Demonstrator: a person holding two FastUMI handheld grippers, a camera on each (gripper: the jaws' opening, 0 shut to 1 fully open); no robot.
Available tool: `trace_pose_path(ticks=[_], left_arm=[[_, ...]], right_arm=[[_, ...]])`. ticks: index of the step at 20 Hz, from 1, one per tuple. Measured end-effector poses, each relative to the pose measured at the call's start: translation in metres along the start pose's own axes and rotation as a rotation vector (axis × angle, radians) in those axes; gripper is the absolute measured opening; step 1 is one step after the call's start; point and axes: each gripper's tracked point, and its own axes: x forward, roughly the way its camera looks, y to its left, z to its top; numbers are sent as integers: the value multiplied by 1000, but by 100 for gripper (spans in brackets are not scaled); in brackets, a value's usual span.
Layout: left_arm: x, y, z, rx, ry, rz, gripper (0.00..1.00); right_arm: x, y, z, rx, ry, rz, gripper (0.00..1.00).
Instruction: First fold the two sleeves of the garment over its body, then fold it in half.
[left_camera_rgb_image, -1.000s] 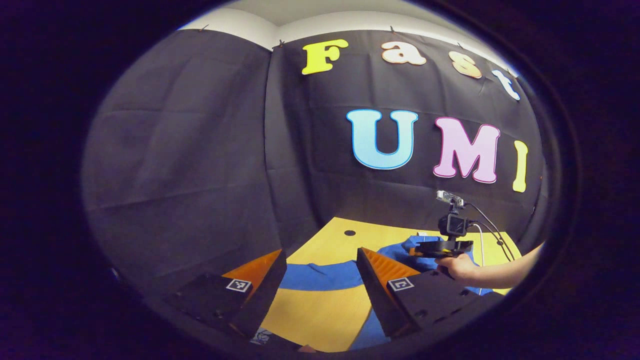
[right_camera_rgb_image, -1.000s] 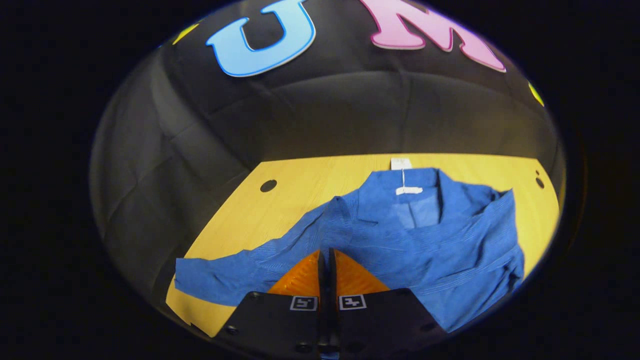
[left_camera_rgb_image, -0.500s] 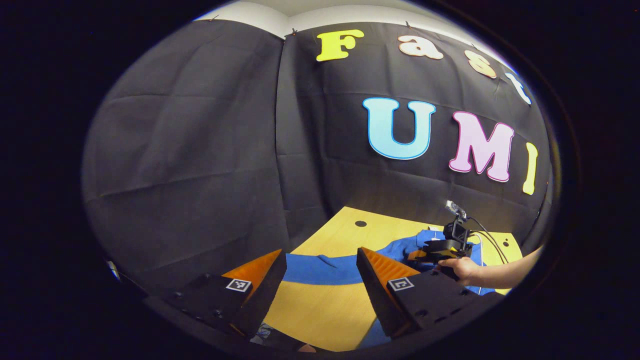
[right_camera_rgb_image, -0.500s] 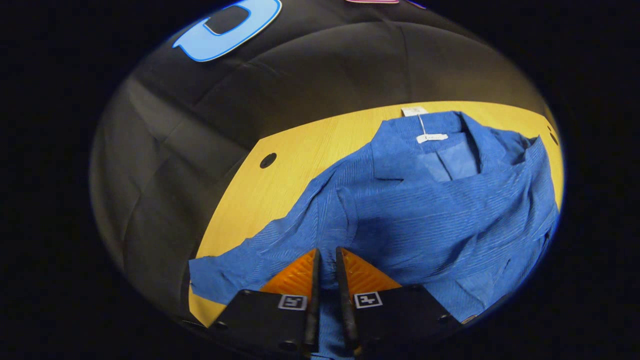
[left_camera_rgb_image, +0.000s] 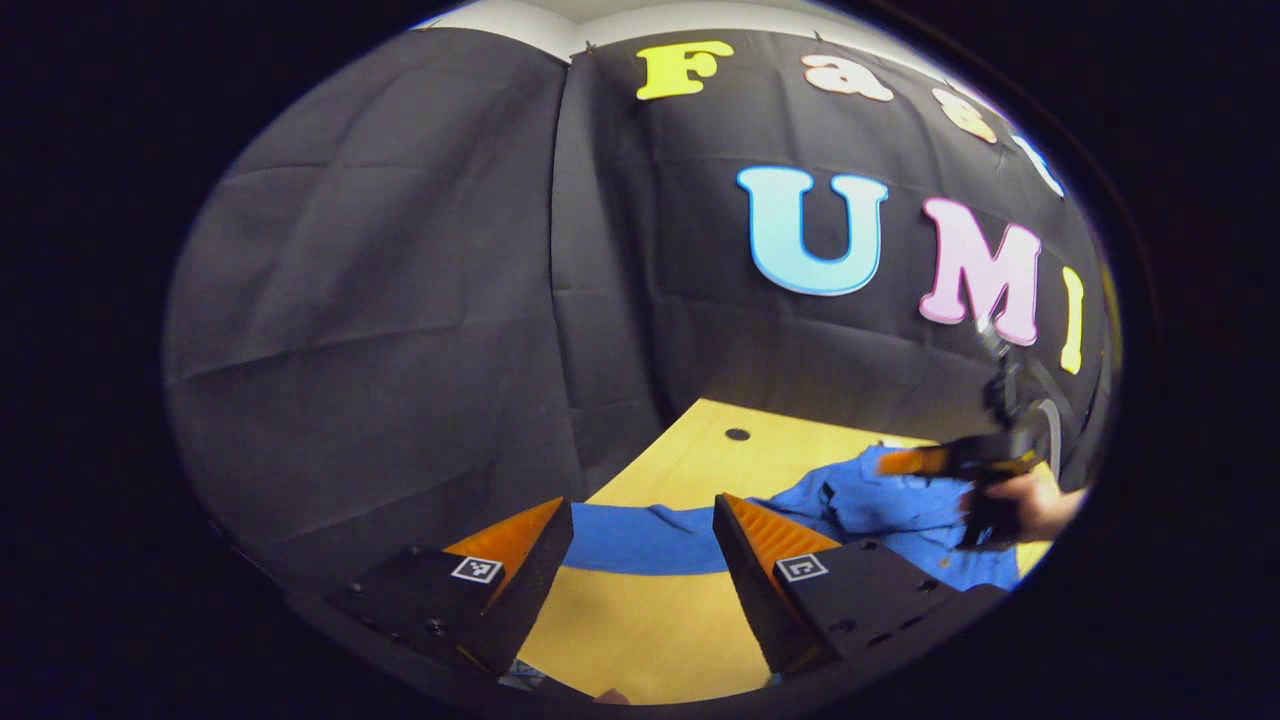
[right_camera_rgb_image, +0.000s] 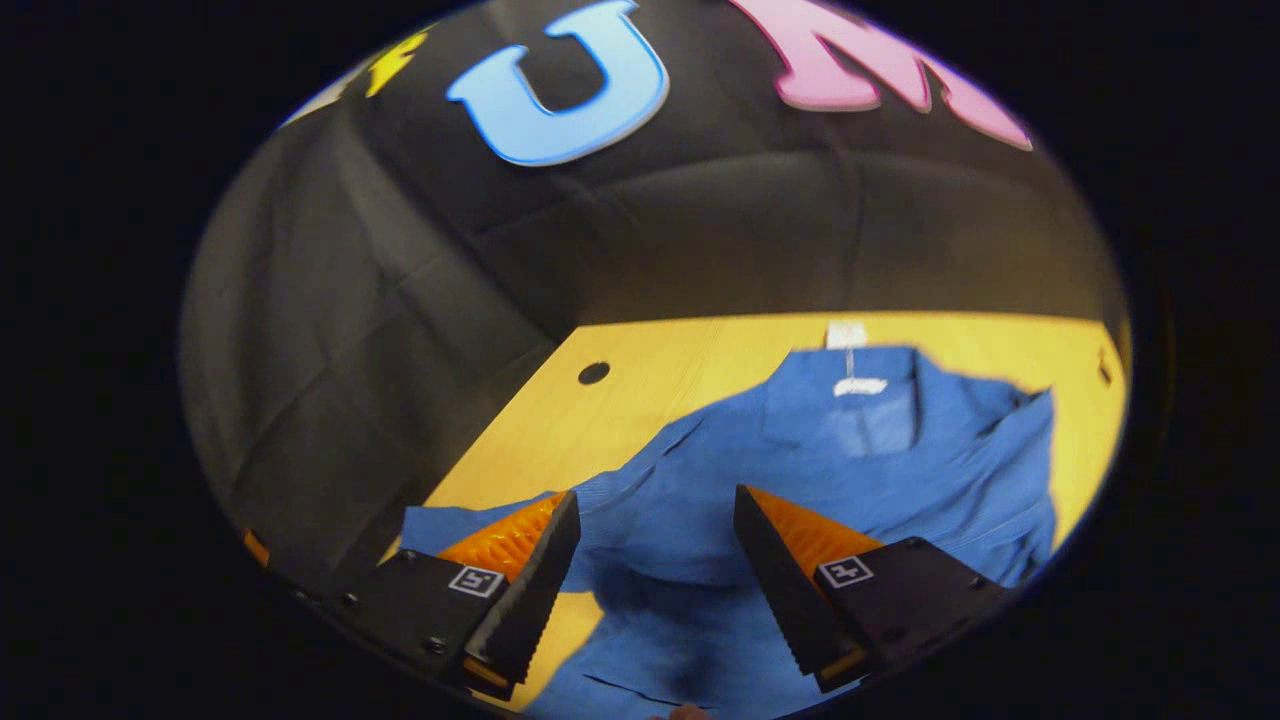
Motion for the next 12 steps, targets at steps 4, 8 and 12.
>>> trace_pose_path(ticks=[4,8,12], left_arm=[[32,13,-21,14,57,13,84],[72,25,-40,-13,95,14,84],[118,52,-73,77,176,74,84]], right_arm=[[-125,-47,71,-158,-244,-146,98],[-267,-135,134,-221,-416,-404,92],[-420,-189,181,-214,-650,-676,89]])
